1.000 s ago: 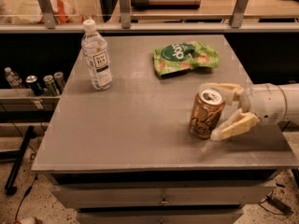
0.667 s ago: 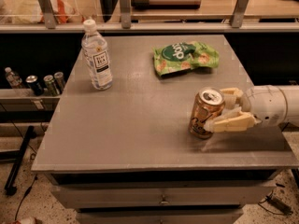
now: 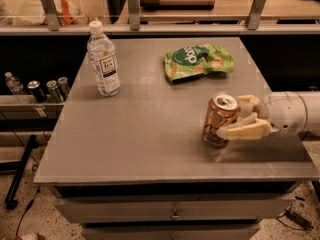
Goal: Move orange can near blue plastic bottle
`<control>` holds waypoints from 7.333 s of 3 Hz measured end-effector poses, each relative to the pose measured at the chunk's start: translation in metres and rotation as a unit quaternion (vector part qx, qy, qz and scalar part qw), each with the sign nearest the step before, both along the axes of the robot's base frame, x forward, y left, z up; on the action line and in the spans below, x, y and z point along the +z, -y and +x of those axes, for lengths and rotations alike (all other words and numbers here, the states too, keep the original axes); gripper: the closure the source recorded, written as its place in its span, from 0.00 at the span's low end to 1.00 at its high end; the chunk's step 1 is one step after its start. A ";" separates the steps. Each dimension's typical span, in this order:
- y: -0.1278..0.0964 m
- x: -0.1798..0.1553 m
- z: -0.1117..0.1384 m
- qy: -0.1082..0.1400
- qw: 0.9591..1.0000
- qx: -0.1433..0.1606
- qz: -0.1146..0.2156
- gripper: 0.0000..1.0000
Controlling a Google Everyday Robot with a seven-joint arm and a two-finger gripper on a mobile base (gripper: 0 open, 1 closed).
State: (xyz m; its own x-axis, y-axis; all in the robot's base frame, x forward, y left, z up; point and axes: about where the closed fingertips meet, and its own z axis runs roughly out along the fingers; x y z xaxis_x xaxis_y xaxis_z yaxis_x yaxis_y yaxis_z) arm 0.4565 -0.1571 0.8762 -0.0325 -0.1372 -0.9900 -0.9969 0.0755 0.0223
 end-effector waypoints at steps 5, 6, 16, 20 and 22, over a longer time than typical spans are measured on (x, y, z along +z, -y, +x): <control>-0.074 0.060 0.049 0.051 0.998 -0.002 -0.044 1.00; -0.117 0.057 0.077 0.041 0.999 -0.001 -0.032 1.00; -0.222 0.010 0.155 0.018 0.995 -0.095 -0.014 0.58; -0.213 0.002 0.160 0.012 0.995 -0.096 -0.035 0.00; -0.171 0.013 0.154 0.022 0.987 -0.090 -0.134 0.00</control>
Offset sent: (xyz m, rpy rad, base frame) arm 0.0284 0.0160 0.0652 -0.1224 -0.0987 0.0047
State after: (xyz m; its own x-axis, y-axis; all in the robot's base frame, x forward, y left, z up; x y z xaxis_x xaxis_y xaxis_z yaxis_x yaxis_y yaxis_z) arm 0.6101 0.0136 0.8896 -0.0381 -0.3893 -0.9203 -0.9664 0.2485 -0.0652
